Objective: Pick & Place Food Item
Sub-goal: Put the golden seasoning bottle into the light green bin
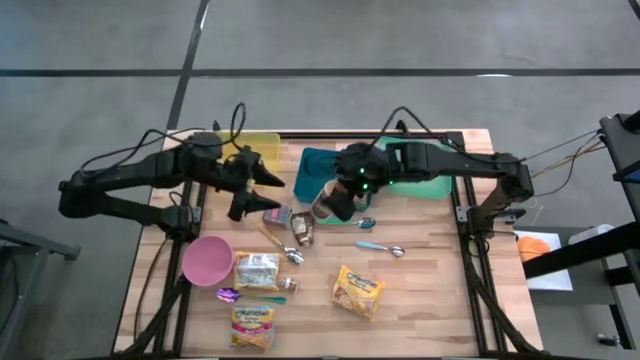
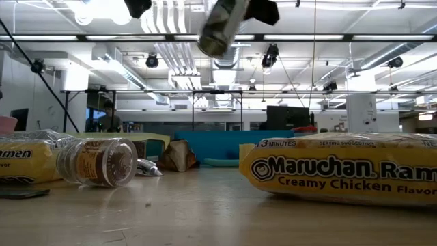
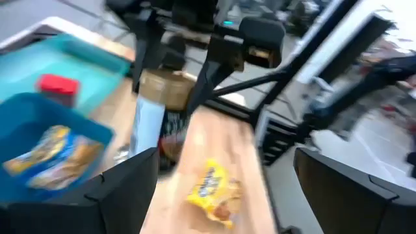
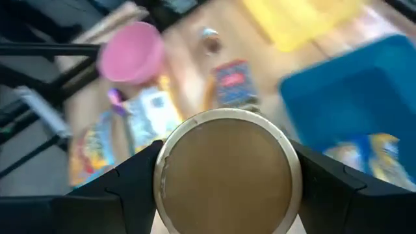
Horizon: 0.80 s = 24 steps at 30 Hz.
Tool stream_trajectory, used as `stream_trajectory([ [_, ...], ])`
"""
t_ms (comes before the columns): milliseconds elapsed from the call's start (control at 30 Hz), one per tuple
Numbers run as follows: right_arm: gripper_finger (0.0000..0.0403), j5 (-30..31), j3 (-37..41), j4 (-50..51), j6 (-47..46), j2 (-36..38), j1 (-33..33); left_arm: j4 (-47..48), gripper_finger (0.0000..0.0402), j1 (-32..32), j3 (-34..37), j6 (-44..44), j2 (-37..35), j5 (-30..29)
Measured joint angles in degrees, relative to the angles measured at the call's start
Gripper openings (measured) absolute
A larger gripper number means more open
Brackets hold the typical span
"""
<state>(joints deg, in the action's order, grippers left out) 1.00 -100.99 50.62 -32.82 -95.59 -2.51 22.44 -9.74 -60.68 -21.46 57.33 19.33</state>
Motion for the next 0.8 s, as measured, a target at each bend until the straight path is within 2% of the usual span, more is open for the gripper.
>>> stream_trajectory([
  [200,0.027,4.82,-0.02,10.82,0.22,3.37,-5.7,3.54,0.036,-0.37,0.12,-3.9,-2.33,-7.48],
  [533,0.027,6.71,0.29,22.09,4.48,8.22,-20.0,4.47,0.0361,-1.26,0.17,-9.03,-2.9,-11.03],
  [667,0.027,5.65,2.88,24.15,7.55,10.76,-26.47,4.66,0.0361,-1.57,0.17,-9.15,-3.56,-12.44],
  [800,0.027,3.59,9.36,23.4,10.78,14.62,-33.16,4.83,0.0361,-1.76,0.17,-9.92,-4.02,-14.58],
])
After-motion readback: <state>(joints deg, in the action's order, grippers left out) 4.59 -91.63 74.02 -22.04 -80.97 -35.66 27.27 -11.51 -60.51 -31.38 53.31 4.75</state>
